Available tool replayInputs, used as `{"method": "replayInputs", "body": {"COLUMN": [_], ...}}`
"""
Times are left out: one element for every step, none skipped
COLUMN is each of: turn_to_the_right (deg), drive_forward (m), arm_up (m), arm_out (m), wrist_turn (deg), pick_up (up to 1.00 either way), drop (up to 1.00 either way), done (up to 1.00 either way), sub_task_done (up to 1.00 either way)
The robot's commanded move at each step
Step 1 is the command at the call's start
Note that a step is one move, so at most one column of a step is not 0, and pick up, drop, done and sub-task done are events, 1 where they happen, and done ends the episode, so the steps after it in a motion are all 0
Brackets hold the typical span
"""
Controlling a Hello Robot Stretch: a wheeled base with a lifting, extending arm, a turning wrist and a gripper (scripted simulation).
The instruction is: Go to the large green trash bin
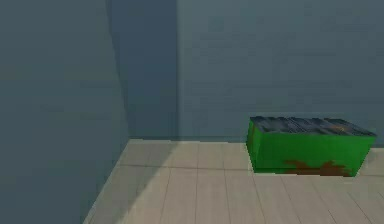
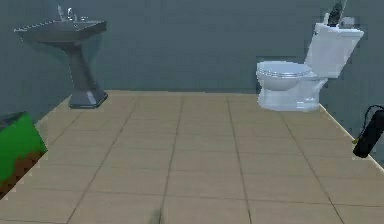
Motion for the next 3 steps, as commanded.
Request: {"method": "replayInputs", "body": {"turn_to_the_right": [0.0,45.0,0.0], "drive_forward": [0.85,0.0,0.0], "arm_up": [0.0,0.0,0.0], "arm_out": [0.0,0.0,0.0], "wrist_turn": [0.0,0.0,0.0], "pick_up": [0.0,0.0,0.0], "drop": [0.0,0.0,0.0], "done": [0.0,0.0,1.0], "sub_task_done": [0.0,0.0,0.0]}}
